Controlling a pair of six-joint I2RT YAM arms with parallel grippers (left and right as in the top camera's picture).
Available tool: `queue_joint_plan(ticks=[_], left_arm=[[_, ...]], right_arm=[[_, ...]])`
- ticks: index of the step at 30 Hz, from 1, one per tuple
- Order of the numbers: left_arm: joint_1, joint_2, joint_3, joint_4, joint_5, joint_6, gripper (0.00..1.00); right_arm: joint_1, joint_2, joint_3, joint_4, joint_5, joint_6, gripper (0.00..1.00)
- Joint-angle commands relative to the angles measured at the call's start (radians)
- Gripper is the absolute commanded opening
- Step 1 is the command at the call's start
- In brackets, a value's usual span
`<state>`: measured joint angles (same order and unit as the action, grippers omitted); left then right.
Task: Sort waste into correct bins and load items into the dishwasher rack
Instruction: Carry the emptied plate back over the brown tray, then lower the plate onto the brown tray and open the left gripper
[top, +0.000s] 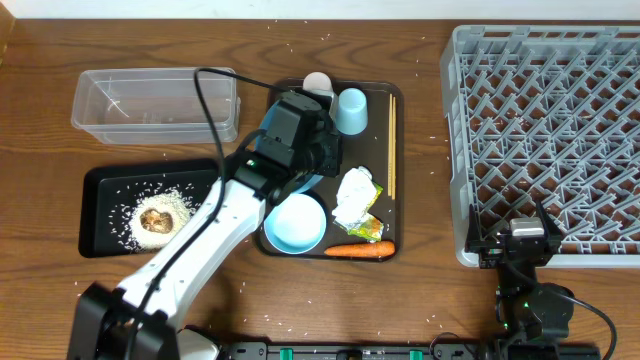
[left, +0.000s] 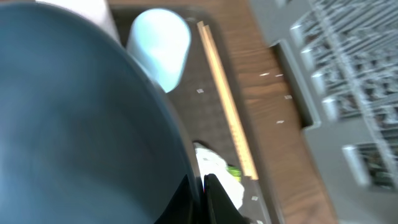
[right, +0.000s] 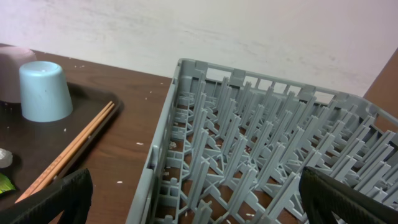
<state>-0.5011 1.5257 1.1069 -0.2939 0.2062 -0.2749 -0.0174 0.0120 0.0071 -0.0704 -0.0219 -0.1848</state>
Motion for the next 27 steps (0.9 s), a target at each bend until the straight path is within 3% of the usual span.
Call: queue_joint_plan(ticks=[1, 27], left_arm=[[0.000, 0.033, 0.023, 0.018, -0.059, 0.031, 0.06], [-0.017, 0.187, 0.023, 0.049, -0.057, -0.016, 0.07]], right_arm=[[-0.008, -0.006, -0.001, -0.005, 0.006, 0.004, 0.99], [-0.008, -0.006, -0.001, -0.005, 0.006, 0.004, 0.99]])
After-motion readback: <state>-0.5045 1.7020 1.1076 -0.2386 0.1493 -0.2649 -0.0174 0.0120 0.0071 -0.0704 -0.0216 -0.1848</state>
